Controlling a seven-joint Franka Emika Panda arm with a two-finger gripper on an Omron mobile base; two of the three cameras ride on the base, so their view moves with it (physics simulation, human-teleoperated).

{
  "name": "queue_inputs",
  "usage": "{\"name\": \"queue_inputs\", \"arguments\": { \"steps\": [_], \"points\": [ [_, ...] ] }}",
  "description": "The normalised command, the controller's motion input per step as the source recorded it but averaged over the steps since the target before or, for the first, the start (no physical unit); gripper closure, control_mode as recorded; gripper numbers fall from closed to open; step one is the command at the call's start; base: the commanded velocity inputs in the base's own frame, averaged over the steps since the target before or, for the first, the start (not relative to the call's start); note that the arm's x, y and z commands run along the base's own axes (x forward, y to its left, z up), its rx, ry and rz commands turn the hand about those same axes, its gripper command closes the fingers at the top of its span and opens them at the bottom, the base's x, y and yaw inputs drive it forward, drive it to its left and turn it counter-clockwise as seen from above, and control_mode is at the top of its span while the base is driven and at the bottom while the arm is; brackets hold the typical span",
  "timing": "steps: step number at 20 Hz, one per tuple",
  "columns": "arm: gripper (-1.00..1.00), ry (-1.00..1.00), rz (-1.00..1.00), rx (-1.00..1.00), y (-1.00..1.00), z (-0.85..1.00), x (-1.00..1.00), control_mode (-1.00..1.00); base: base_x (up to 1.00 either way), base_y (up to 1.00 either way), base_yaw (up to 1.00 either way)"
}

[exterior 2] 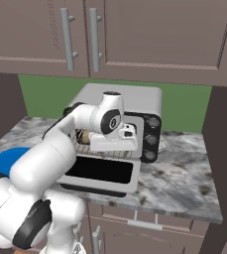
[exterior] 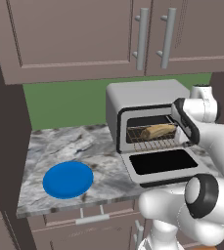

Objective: Pull the toaster oven rack outwards. Pick up the baguette from the plate and place it on the toaster oven rack. Close the toaster oven door fully and set the temperature to the lowest setting.

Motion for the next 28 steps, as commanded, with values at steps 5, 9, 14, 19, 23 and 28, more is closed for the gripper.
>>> {"name": "queue_inputs", "arguments": {
  "steps": [5,9,14,19,23,28],
  "points": [
    [-1.0,-0.21,0.0,0.0,0.1,-0.39,0.01,-1.0,0.0,0.0,0.0],
    [-1.0,-0.17,0.0,0.0,0.09,-0.34,0.02,-1.0,0.0,0.0,0.0],
    [-1.0,-0.06,-0.04,-0.01,0.0,-0.25,0.19,-1.0,0.0,0.0,0.0],
    [-1.0,0.0,-0.21,-0.02,0.0,-0.18,0.39,-1.0,0.0,0.0,0.0],
    [-1.0,0.0,-0.27,0.0,0.0,-0.16,0.47,-1.0,0.0,0.0,0.0],
    [-1.0,-0.04,-0.25,0.0,0.0,-0.23,0.38,-1.0,0.0,0.0,0.0]
  ]
}}
